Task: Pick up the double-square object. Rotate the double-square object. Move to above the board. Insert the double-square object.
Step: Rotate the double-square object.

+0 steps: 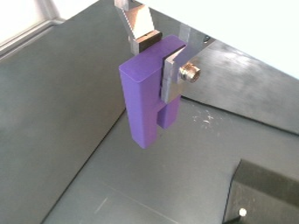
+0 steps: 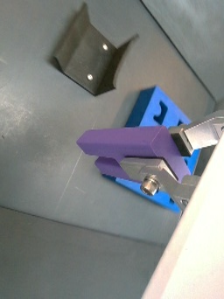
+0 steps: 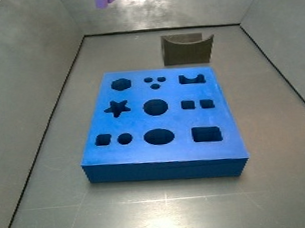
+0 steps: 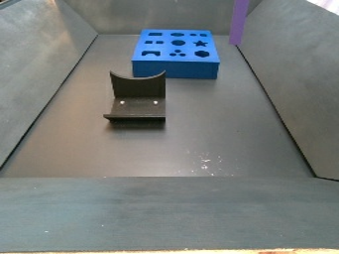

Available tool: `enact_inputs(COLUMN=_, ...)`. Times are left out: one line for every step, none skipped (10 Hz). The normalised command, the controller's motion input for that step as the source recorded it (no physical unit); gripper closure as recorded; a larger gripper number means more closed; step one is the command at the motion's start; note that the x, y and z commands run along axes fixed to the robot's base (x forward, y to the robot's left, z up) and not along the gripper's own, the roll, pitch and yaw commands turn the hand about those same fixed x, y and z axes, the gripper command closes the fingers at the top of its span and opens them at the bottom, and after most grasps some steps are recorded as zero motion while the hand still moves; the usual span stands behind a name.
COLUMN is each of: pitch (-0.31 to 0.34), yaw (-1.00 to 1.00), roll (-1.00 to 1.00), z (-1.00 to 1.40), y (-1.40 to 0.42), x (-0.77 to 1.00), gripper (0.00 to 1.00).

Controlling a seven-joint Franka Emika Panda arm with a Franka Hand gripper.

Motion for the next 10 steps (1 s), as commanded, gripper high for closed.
enact_inputs(pitch=-0.121, yaw=-0.50, roll=-0.07, z=-0.09, y=0.01, x=0.01, gripper=1.00)
enact_inputs(pitch=-0.113, yaw=-0.33, roll=-0.07, z=-0.07, y=0.01, x=0.01, gripper=1.00)
enact_inputs(pitch=0.000, yaw=-1.00, roll=0.00, z=0.00, y=0.01, x=0.02, gripper=1.00)
enact_inputs(pitch=0.003, yaw=-1.00, roll=0.00, z=0.01, y=0.01, x=0.02, gripper=1.00)
enact_inputs(pitch=0.006, yaw=-1.00, roll=0.00, z=0.01, y=0.01, x=0.01, gripper=1.00)
enact_inputs(pitch=0.006, yaw=-1.00, roll=0.00, z=0.01, y=0.01, x=0.01, gripper=1.00)
enact_inputs(pitch=0.008, yaw=-1.00, roll=-0.01, z=0.00, y=0.01, x=0.01, gripper=1.00)
enact_inputs(pitch=0.009, yaw=-1.00, roll=-0.01, z=0.00, y=0.01, x=0.01, gripper=1.00)
enact_inputs(pitch=0.011, yaw=-1.00, roll=-0.01, z=0.00, y=0.01, x=0.01, gripper=1.00)
enact_inputs(pitch=0.012, yaw=-1.00, roll=-0.01, z=0.00, y=0.01, x=0.01, gripper=1.00)
